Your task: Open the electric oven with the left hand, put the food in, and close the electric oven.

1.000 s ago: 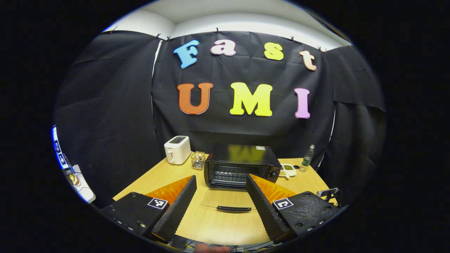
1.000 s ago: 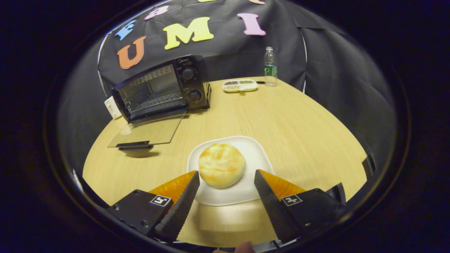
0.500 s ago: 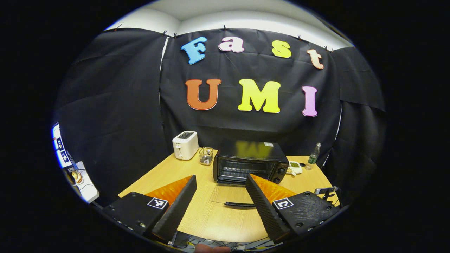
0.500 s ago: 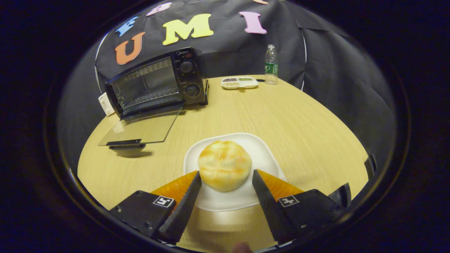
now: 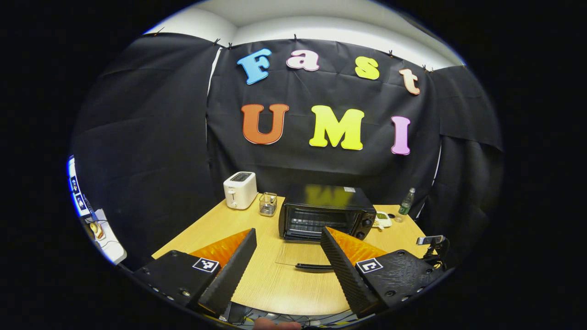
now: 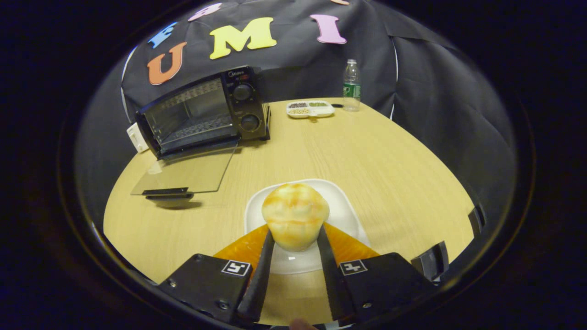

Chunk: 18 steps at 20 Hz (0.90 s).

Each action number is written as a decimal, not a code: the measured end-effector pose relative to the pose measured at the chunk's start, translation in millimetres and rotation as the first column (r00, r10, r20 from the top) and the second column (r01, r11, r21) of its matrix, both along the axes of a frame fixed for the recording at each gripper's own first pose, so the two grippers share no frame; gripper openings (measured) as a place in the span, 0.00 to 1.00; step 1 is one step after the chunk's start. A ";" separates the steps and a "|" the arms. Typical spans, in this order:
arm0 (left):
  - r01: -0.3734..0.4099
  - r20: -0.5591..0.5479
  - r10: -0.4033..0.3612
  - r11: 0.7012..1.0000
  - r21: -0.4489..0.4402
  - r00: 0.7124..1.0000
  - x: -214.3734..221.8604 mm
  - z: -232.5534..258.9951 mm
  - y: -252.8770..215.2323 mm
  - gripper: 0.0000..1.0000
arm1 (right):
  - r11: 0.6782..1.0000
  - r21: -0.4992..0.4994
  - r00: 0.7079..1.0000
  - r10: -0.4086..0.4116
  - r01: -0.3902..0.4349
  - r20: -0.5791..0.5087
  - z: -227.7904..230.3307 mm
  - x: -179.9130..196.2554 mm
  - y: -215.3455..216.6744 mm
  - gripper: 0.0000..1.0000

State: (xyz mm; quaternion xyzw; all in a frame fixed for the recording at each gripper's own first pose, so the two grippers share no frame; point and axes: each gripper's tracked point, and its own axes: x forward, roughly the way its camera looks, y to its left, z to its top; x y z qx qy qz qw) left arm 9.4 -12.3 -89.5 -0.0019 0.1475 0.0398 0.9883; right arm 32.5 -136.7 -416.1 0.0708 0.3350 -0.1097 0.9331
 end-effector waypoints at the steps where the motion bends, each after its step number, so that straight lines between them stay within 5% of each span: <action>1: 0.018 0.001 -0.018 1.000 -0.005 1.000 1.5 -1.4 1.2 0.93 | 1.000 0.006 1.000 -0.006 0.006 0.013 10.9 -2.6 1.5 0.54; 10: 0.163 0.009 -0.162 0.986 -0.045 0.987 14.6 -10.5 32.9 0.93 | 0.998 0.014 0.995 -0.069 0.068 0.070 71.9 -38.6 40.6 0.54; 18: 0.158 -0.023 -0.158 0.987 0.011 0.987 4.6 -14.4 101.0 0.93 | 0.996 0.089 0.984 -0.044 0.029 0.170 75.3 34.5 140.8 0.54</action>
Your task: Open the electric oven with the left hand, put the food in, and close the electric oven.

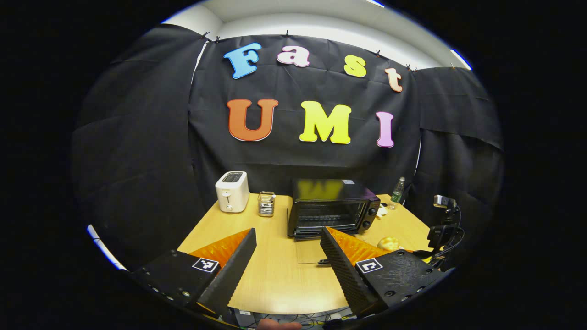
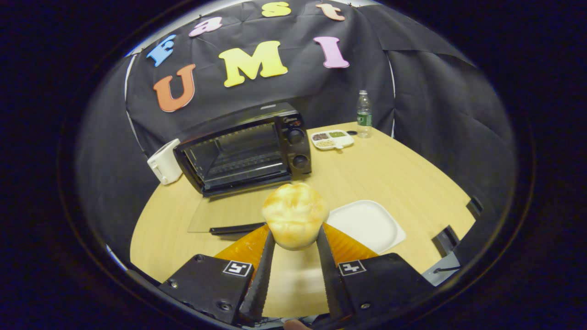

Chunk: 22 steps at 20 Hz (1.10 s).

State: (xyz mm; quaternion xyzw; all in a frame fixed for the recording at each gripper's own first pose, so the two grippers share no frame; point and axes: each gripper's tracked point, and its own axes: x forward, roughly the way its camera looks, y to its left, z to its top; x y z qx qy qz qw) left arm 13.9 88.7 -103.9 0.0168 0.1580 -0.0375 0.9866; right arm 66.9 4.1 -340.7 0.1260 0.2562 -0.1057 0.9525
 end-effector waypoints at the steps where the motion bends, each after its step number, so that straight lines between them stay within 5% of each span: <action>1: -0.014 -0.001 0.014 1.000 0.005 1.000 -1.7 1.3 8.5 0.93 | 1.000 0.011 1.000 0.003 -0.003 0.016 -0.9 16.7 11.0 0.53; 9: -0.106 -0.045 0.106 0.994 -0.007 0.993 -19.1 -2.9 48.4 0.93 | 0.998 0.051 0.994 0.038 -0.043 0.106 -9.2 136.8 63.3 0.53; 22: -0.190 -0.126 0.196 0.980 0.055 0.973 -34.8 -15.6 89.1 0.93 | 0.962 0.234 0.963 -0.189 0.143 0.190 -32.5 261.7 51.4 0.53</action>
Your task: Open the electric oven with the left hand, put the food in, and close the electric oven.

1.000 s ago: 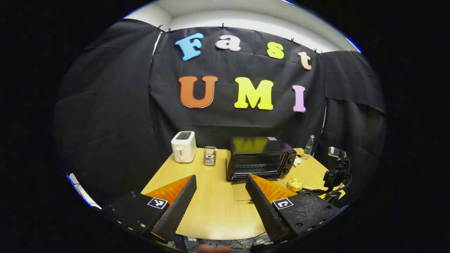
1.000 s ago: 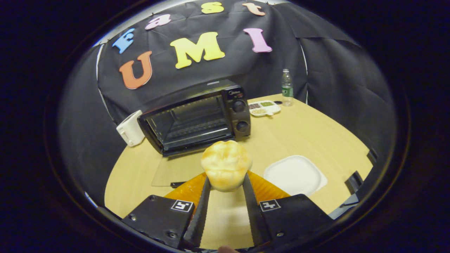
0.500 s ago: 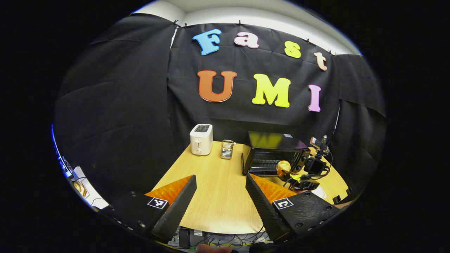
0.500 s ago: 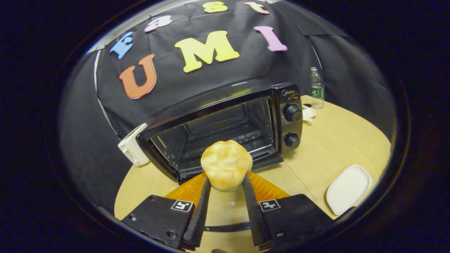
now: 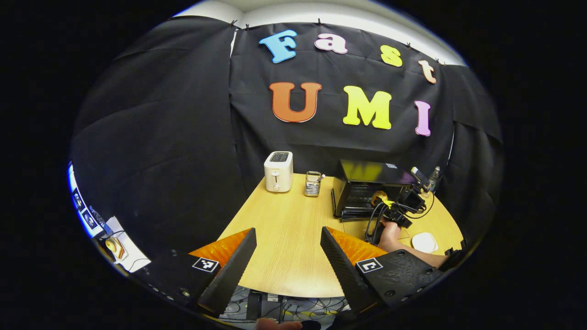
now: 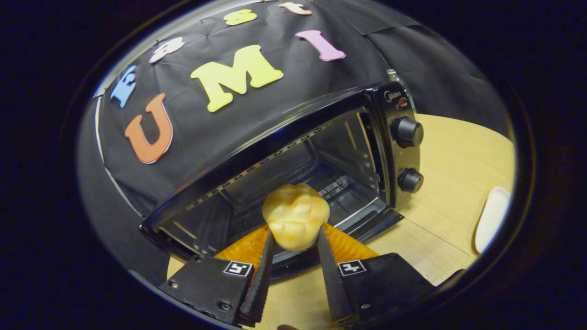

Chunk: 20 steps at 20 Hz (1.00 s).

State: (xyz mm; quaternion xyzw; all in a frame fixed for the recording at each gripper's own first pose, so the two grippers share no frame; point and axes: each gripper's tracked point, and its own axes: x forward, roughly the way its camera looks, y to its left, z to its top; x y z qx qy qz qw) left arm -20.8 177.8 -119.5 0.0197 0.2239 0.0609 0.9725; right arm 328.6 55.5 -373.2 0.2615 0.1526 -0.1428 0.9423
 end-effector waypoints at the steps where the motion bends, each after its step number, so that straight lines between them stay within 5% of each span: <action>1: 0.006 -0.001 -0.006 1.000 0.004 1.000 1.2 -0.4 -1.2 0.93 | 1.000 -0.008 1.000 -0.001 0.001 0.001 -0.3 3.4 -0.6 0.54; 8: 0.024 -0.015 -0.024 1.000 0.004 1.000 1.3 -4.7 -3.1 0.94 | 0.999 -0.035 1.000 0.022 -0.022 0.012 -7.0 16.5 1.8 0.55; 17: 0.011 0.002 -0.011 1.000 -0.002 1.000 -4.9 0.8 -9.1 0.93 | 0.997 0.051 0.998 0.061 -0.063 0.032 0.6 -2.0 18.3 0.87; 20: 0.011 0.017 -0.011 1.000 -0.014 1.000 -7.3 5.0 -19.7 0.93 | 0.990 0.123 0.998 0.066 -0.069 0.024 1.0 -28.4 23.4 0.88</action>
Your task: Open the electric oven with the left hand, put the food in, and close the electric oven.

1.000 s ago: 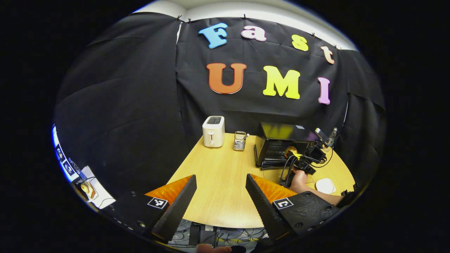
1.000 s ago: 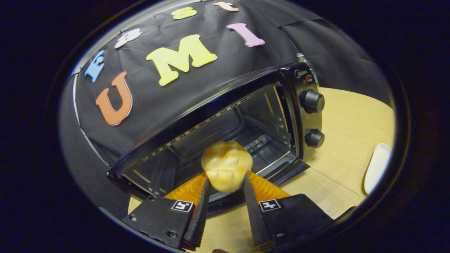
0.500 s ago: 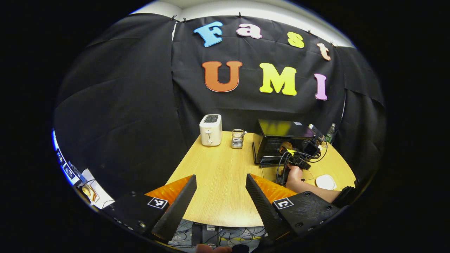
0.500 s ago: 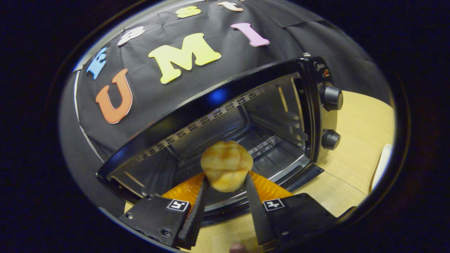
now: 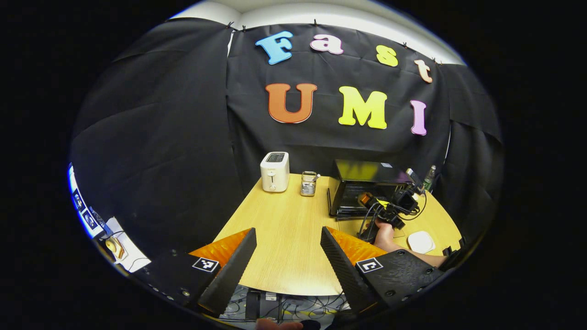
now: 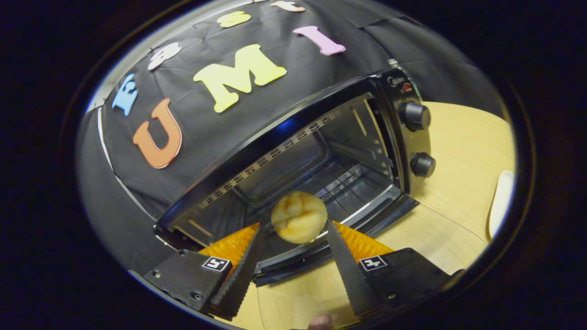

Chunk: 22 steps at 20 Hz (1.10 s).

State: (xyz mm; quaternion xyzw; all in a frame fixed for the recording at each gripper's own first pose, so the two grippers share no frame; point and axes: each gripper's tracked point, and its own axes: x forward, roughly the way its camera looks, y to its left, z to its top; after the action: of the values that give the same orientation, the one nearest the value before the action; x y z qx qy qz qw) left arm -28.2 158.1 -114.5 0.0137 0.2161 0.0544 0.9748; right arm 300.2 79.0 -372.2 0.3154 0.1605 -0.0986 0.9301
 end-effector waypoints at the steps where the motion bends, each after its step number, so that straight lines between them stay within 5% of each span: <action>1: 0.000 0.006 0.000 1.000 -0.004 1.000 -1.0 1.3 -3.2 0.93 | 1.000 0.019 1.000 0.002 -0.002 -0.007 -0.6 -9.6 1.8 0.88; 8: 0.014 0.044 -0.013 0.999 -0.035 0.999 -9.8 6.2 -36.6 0.93 | 0.985 -0.047 0.986 0.168 -0.169 -0.026 27.5 -86.4 17.9 0.88; 15: 0.040 0.073 -0.035 0.997 -0.059 0.997 -2.4 -12.0 -78.5 0.93 | 0.898 -0.265 0.936 0.345 -0.350 -0.065 77.9 -186.1 -14.7 0.92; 18: 0.071 0.052 -0.067 0.995 -0.070 0.996 8.0 -36.8 -103.5 0.93 | 0.861 -0.331 0.921 0.380 -0.386 -0.085 100.9 -227.3 -44.1 0.93; 19: 0.076 0.040 -0.073 0.994 -0.075 0.997 10.9 -45.1 -111.7 0.93 | 0.854 -0.344 0.919 0.383 -0.390 -0.090 106.0 -237.6 -53.8 1.00; 22: 0.091 0.007 -0.091 0.990 -0.109 0.996 19.9 -71.5 -139.7 0.94 | 0.844 -0.383 0.925 0.362 -0.376 -0.112 119.5 -263.9 -90.5 0.93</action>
State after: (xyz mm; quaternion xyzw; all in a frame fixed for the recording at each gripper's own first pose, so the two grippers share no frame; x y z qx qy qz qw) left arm -8.2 18.4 -186.0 -0.0299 0.2170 -0.0020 0.9757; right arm 36.3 -11.5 -252.7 0.0812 0.2112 0.0460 0.9730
